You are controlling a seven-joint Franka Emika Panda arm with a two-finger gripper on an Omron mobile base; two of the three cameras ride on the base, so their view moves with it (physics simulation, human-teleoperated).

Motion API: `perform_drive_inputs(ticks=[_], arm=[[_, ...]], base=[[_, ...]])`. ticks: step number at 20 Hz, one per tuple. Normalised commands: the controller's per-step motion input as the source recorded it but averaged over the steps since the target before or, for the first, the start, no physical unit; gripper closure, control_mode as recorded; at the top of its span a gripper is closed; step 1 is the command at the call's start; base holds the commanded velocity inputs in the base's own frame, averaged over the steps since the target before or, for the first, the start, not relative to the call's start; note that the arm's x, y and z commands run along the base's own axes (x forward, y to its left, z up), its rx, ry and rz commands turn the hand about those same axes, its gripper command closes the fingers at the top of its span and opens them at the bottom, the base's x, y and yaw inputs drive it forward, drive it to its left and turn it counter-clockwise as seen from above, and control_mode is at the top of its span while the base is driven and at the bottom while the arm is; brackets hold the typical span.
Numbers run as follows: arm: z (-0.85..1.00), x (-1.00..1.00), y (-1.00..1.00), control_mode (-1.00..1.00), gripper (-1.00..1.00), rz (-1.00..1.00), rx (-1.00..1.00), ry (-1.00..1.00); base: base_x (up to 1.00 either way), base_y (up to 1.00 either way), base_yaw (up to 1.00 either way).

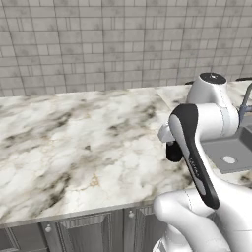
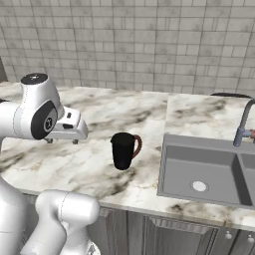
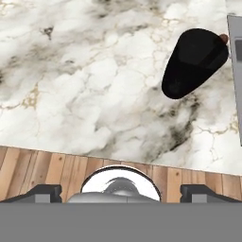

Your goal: Turn on the sink faucet and place the jug under the water for a few seconds to fill it up.

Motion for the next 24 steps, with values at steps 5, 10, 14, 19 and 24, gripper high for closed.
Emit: perform_drive_inputs(ticks=[5, 10, 14, 19, 24], arm=[[0.00, -0.14, -0.01, 1.00, -1.00, 0.00, 0.00, 0.00], [0.00, 0.00, 0.00, 1.00, -1.00, 0.00, 0.00, 0.00], [0.00, 0.00, 0.00, 1.00, -1.00, 0.00, 0.00, 0.00], [0.00, 0.00, 0.00, 1.00, -1.00, 0.00, 0.00, 0.00], [0.00, 0.00, 0.00, 1.00, -1.00, 0.00, 0.00, 0.00]], base=[[-0.27, -0.15, -0.01], [-0.35, -0.56, -0.03], [-0.12, -0.88, -0.03], [0.00, -1.00, 0.00], [0.00, -1.00, 0.00]])
